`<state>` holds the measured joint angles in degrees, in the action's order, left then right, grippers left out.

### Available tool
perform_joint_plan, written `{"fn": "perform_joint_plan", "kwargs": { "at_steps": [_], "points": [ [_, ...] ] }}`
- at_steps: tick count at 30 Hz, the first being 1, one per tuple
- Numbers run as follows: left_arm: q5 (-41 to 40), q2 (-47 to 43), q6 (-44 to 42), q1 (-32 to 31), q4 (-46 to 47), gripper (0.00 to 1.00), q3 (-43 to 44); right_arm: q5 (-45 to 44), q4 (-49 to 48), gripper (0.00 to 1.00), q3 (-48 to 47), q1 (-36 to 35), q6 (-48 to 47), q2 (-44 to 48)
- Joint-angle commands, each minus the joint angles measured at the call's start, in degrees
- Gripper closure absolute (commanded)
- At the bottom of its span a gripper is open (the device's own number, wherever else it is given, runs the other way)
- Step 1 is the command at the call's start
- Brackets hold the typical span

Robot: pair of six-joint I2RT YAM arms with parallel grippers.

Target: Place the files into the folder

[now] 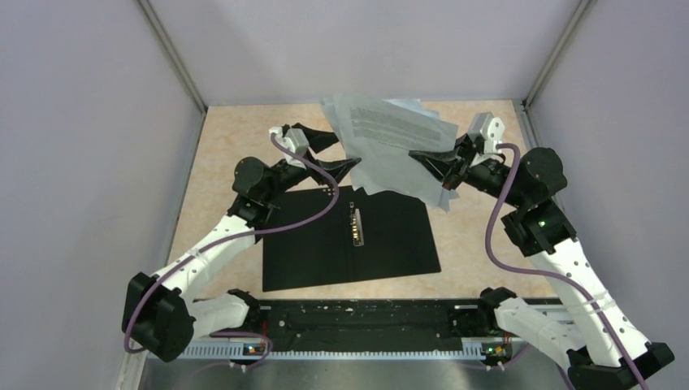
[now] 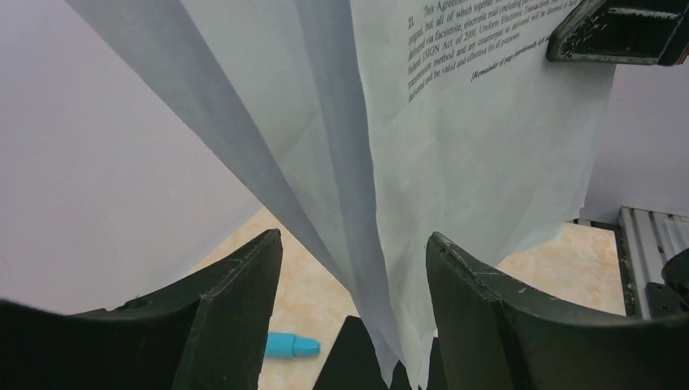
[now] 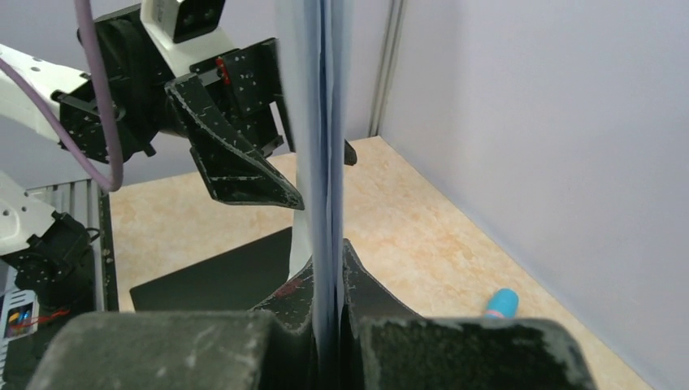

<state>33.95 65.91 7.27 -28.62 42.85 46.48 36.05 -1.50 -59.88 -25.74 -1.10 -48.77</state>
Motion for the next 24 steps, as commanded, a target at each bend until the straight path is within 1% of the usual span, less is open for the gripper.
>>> {"fn": "perform_joint_plan", "kwargs": {
  "at_steps": [1,5,9,13,17,18,21,24],
  "points": [
    [5.19,-0.48,0.08,1.13,-1.42,0.29,2.95,2.48,0.5,1.0,-3.99,-0.56,-0.32,1.67],
    [9.5,0.07,2.23,1.5,-0.71,0.3,5.05,2.87,1.41,1.0,-4.73,-0.55,-0.89,1.81],
    [13.71,2.87,5.51,1.53,0.84,0.31,7.53,1.71,1.43,1.0,-4.28,-0.61,-1.45,1.76],
    [15.33,5.08,8.51,1.43,3.63,0.35,8.06,-0.54,1.13,1.0,-3.28,-0.55,-2.33,1.8],
    [15.92,7.41,12.61,1.41,8.46,0.46,7.84,-3.66,0.37,1.0,-1.35,-0.54,-3.18,1.62],
    [15.96,8.04,13.01,1.39,8.96,0.53,7.96,-4.69,-0.25,1.0,-0.52,-0.55,-3.13,1.7],
    [14.96,10.16,14.59,1.31,10.02,0.63,7.95,-7.42,-2.63,1.0,2.68,-0.55,-2.79,2.14],
    [13.7,12.86,15.63,0.84,13.12,0.79,7.22,-10.77,-5.78,1.0,6.84,-0.58,-1.68,2.56]
  ]
}}
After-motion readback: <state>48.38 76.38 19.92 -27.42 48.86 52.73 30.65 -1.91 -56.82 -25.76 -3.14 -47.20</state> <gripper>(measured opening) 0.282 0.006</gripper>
